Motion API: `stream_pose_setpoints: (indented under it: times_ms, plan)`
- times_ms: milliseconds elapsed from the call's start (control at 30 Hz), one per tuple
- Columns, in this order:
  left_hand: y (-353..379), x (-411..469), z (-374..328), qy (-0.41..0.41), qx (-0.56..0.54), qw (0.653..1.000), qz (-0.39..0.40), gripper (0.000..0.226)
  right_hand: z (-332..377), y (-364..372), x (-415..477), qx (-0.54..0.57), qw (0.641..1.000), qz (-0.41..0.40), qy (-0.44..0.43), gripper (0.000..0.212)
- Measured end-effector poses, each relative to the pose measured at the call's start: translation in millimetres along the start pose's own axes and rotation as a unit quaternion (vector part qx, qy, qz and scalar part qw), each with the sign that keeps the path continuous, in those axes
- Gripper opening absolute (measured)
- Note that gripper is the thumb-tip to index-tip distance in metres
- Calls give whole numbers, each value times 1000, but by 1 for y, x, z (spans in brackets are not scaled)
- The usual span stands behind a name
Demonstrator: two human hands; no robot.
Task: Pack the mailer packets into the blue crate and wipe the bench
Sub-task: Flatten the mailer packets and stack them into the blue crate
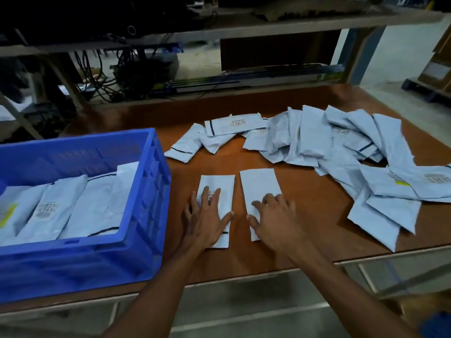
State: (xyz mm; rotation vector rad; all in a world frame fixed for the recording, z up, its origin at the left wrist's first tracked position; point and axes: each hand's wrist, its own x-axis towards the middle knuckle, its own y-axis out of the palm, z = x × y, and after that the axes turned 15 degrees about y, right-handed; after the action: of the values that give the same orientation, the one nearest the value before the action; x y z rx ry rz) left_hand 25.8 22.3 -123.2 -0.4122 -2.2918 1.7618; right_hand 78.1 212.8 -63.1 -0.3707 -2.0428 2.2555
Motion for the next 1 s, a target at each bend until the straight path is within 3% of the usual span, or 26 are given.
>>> stream_pose_setpoints:
  times_ms: [233, 367, 433, 500, 567, 667, 767, 867, 1000]
  plan:
    - [10, -12, -16, 23, 18, 999, -34, 61, 0, 49, 27, 9, 998, 43, 40, 77]
    - [11, -19, -24, 18, 30, 999, -19, 56, 4, 55, 10, 18, 999, 29, 22, 106]
    - [10, -24, -29, 24, 22, 999, -16, 51, 7, 53, 4, 43, 998, 33, 19, 94]
    - [2, -28, -30, 24, 6, 999, -34, 48, 11, 44, -3, 71, 997, 30, 24, 65]
    - [-24, -29, -32, 38, 3, 996, -79, 48, 19, 29, -7, 98, 995, -23, 23, 53]
    - [-97, -28, -40, 72, 25, 983, -169, 49, 45, -18, -6, 190, 972, -136, -6, 50]
    - [-191, -36, -29, 91, 74, 948, -296, 49, 89, -79, -3, 266, 927, -251, -82, 54]
    - [-271, -58, 14, 80, 95, 923, -365, 49, 150, -126, -8, 325, 896, -271, -134, 56]
    - [-317, -97, 126, 23, 121, 929, -348, 50, 248, -147, -28, 344, 892, -215, -199, 52]
